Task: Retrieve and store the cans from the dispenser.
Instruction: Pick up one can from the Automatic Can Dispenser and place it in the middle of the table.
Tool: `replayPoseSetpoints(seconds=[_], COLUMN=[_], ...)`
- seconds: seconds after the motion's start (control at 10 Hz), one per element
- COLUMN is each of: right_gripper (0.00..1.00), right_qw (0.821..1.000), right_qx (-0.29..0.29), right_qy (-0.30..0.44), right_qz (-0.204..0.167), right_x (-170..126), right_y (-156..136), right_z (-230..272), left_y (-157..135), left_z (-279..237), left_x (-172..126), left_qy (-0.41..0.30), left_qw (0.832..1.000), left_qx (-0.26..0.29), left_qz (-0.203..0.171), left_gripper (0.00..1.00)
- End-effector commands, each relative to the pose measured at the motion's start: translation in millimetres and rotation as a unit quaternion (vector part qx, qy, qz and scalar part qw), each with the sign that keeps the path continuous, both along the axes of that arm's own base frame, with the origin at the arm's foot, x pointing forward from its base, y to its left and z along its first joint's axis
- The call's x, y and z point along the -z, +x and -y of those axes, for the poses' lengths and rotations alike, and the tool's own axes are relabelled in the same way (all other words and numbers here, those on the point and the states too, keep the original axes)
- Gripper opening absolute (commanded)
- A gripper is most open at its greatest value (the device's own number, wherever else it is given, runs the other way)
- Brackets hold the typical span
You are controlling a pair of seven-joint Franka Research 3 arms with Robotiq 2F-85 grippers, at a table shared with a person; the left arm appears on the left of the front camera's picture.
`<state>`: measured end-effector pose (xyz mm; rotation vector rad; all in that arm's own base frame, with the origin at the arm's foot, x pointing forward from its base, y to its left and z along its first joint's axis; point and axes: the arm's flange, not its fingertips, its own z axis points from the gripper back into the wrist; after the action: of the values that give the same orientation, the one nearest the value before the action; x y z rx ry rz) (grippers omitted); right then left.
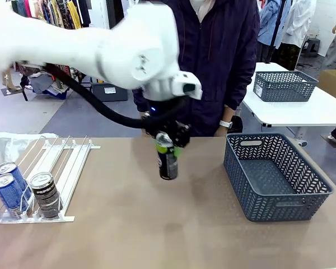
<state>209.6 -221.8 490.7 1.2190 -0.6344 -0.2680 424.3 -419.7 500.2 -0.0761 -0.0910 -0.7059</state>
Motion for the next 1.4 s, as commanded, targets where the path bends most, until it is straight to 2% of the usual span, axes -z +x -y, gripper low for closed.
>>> replayPoseSetpoints(seconds=[0.0, 0.3, 0.4, 0.9, 1.0, 1.1, 1.2, 1.3], right_gripper=[1.00, 1.00, 1.00, 1.00, 1.00, 1.00, 1.00, 1.00], right_qw=[1.000, 1.000, 1.000, 1.000, 1.000, 1.000, 1.000, 1.000], right_qx=[-0.002, -0.002, -0.002, -0.002, -0.002, -0.002, -0.002, -0.002], right_qy=[0.001, 0.001, 0.001, 0.001, 0.001, 0.001, 0.001, 0.001], right_qz=[0.017, 0.017, 0.017, 0.017, 0.017, 0.017, 0.017, 0.017], right_x=[-1.8, -1.8, -1.8, -1.8, -1.8, -1.8, -1.8, -1.8], right_y=[1.0, 1.0, 1.0, 1.0, 1.0, 1.0, 1.0, 1.0], right_z=[1.8, 1.8, 1.8, 1.8, 1.8, 1.8, 1.8, 1.8], left_y=[9.0, 8.0, 5.7, 4.1, 3.2, 3.9, 4.1, 5.9], left_z=[27.7, 28.8, 24.9, 14.3, 14.0, 14.3, 12.6, 8.4], left_x=[17.3, 57.1, 66.2, 86.7, 86.5, 85.6, 84.1, 80.9], left_qy=[0.040, 0.007, 0.029, 0.024, 0.018, 0.016, 0.014, 0.010], left_qw=[0.999, 0.999, 0.999, 0.999, 1.000, 1.000, 1.000, 1.000], left_qx=[0.013, 0.019, 0.015, 0.021, 0.022, 0.024, 0.024, 0.018], left_qz=[0.009, 0.032, 0.040, 0.010, 0.005, 0.004, 0.005, 0.004], left_gripper=[0.00, 0.00, 0.00, 0.00, 0.43, 0.95, 1.00, 1.00])
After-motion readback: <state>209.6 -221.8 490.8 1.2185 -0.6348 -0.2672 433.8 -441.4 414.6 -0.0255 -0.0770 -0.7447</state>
